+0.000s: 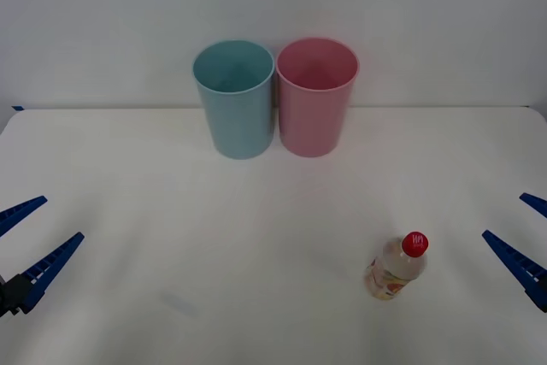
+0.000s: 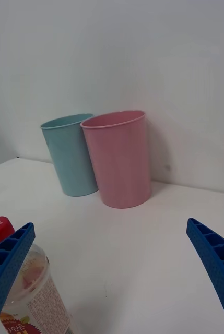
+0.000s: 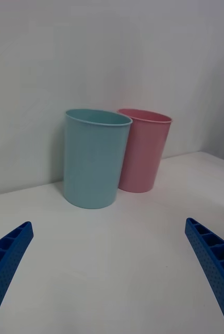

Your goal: Grasp the object on the table and drop it into the matching bin: aluminum can to the light blue bin, PET bottle to the pink bin.

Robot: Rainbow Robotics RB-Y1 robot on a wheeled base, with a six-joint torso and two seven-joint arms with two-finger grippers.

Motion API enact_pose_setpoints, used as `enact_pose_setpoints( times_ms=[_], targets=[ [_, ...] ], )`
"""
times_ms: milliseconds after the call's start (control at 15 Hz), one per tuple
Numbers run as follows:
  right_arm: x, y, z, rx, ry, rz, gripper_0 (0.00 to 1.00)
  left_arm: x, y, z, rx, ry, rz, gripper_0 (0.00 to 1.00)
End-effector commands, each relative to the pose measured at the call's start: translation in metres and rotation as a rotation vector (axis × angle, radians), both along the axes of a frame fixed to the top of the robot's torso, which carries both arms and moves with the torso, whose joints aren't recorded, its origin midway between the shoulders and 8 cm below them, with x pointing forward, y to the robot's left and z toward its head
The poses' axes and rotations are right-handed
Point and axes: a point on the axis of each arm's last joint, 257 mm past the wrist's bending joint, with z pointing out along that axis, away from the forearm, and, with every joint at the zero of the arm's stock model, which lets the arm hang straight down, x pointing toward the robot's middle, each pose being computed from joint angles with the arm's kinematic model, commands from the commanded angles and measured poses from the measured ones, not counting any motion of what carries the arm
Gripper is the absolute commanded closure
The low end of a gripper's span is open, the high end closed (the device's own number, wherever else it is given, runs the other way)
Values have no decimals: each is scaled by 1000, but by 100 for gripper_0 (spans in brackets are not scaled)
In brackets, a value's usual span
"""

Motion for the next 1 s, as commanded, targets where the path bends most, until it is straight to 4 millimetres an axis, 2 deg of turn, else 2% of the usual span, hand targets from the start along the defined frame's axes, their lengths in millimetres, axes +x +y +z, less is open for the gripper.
enact_pose_setpoints(
  times_ms=[67, 133, 333, 667, 1000],
  targets=[
    [0, 0, 0, 0, 0, 0, 0, 0, 0, 0, 0, 0, 0, 0],
    [-4, 0, -14, -1, 32, -5, 0, 0, 0, 0, 0, 0, 0, 0],
    [-5, 3, -15, -12, 38, 16, 0, 0, 0, 0, 0, 0, 0, 0],
    [-18, 2, -23, -45, 74, 47, 0, 0, 0, 0, 0, 0, 0, 0],
    [-41, -3, -34, -67, 113, 70, 0, 0, 0, 0, 0, 0, 0, 0]
  ],
)
